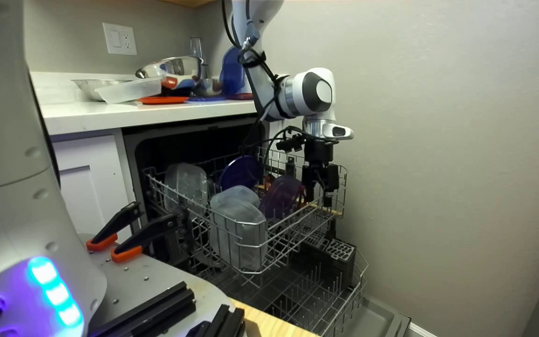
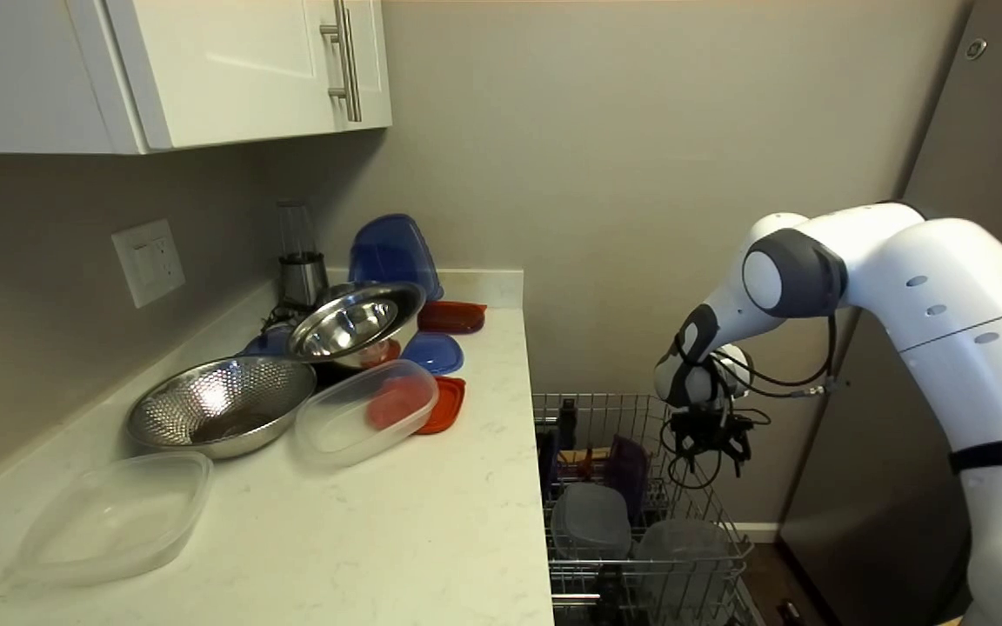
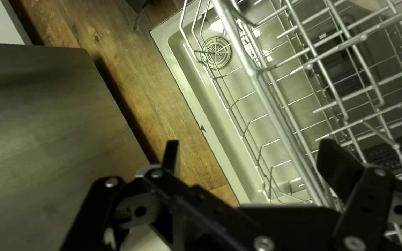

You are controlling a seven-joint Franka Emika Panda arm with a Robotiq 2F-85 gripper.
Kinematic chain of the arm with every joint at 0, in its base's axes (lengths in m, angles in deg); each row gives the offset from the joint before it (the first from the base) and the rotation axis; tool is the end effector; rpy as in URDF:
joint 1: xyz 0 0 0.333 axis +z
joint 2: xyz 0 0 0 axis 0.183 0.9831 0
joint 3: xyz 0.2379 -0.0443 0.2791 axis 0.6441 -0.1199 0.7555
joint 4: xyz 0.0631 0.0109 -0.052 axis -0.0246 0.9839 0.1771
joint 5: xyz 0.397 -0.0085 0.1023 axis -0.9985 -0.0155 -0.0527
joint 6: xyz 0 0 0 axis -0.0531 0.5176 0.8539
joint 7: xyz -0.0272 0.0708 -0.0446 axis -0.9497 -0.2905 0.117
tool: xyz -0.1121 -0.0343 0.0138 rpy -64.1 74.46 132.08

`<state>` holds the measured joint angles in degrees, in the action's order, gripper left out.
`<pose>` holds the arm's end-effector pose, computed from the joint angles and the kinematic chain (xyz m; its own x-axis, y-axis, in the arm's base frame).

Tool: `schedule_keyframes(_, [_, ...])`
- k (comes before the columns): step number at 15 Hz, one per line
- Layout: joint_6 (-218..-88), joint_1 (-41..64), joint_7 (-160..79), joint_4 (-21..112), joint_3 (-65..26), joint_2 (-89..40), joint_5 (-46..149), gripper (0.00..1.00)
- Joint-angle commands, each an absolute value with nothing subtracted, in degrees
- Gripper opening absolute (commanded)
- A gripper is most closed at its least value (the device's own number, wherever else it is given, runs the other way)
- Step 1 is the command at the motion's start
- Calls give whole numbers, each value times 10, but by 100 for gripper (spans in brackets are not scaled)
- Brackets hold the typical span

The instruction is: Put the dish rack into the dishwasher

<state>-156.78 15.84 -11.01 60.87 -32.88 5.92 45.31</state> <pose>0.6172 -0.1278 0.0790 0.6885 -0.7181 -0.1016 -0.6671 -0.6820 0.2998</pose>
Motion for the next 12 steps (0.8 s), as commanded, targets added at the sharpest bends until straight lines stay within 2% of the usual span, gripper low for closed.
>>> schedule_keyframes(1, [-1570,114,-207,625,-290,34,460,100])
schedule_keyframes(6, [-1575,63,-353,640,-258,12,466,100])
schedule_keyframes(12, [-1571,38,-427,647,-276,-3,509,100])
